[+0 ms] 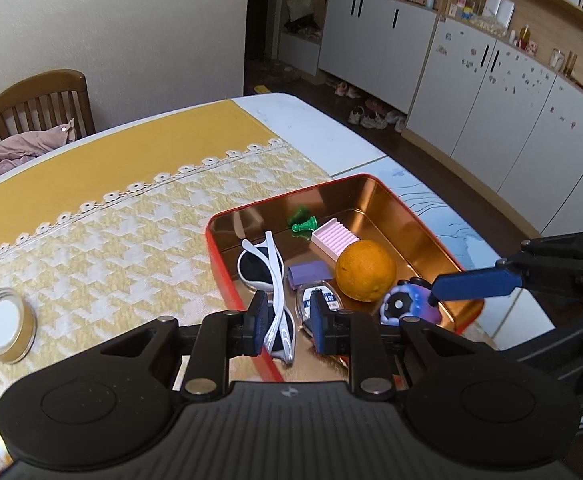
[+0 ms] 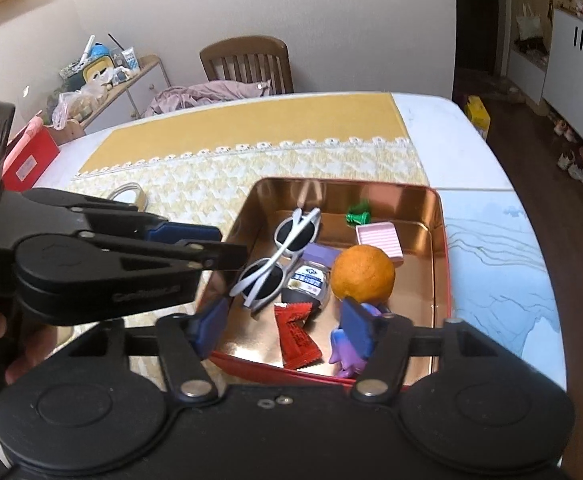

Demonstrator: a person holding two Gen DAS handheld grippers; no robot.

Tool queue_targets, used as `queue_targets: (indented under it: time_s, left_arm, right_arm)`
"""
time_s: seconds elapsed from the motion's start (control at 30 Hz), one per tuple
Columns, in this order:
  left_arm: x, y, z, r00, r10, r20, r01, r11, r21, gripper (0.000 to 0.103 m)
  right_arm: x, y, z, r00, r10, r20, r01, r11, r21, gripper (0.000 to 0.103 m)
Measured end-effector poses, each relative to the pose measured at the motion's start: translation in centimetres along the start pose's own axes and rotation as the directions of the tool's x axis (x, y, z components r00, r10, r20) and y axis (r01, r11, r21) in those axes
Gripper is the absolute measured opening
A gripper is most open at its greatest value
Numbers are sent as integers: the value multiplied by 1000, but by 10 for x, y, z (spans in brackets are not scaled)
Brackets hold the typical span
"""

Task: Organize rigid objects
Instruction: 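Move both tools back toward the pill bottle, pink tube and nail clipper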

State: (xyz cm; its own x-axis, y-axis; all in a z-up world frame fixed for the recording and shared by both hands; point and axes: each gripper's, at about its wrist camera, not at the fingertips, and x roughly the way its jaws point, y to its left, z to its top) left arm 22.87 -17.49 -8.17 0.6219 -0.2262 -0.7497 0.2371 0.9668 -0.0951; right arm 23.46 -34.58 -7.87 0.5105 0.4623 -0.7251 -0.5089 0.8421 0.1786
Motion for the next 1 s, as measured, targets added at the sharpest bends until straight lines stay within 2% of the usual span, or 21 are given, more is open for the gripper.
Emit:
queue_targets:
  time_s: [0.17,0.27,0.37,0.4,0.43,0.67,0.93,1.0]
  left_arm:
    - [-24,9,-10,1000,-10,25,11,1000,-19,22]
    - [-39,16,-16,999,-17,44,18,999,-33,23]
    - [-53,24,-25,998,-9,67,12,999,-36,41]
    - [-57,28,-28,997,-8,75,11,999,-41,52]
    - [-62,32,-31,996,-3,84,7,999,-48,60]
    - [-89,63,-55,995,17,98,-8,995,-95,62]
    - [-119,97,-84,986,93,139,-78,991,-107,63]
    - [-125,107,-91,985,101,142,-85,990,-116,67]
  right_arm:
    - [-7,10,-2,1000,10,16,-10,1000,2,65]
    - [-10,18,-4,999,18,31,-18,1000,-5,76]
    - [-12,30,-8,999,25,47,-24,999,-25,79]
    - [-12,34,-9,998,29,48,-28,999,-27,80]
    - [-12,38,-10,998,34,51,-33,999,-28,82]
    - [-9,69,-15,997,38,69,-36,998,-43,89]
    - [0,106,-18,996,54,74,-50,997,-55,94]
    - [3,116,-18,996,56,74,-51,996,-69,95]
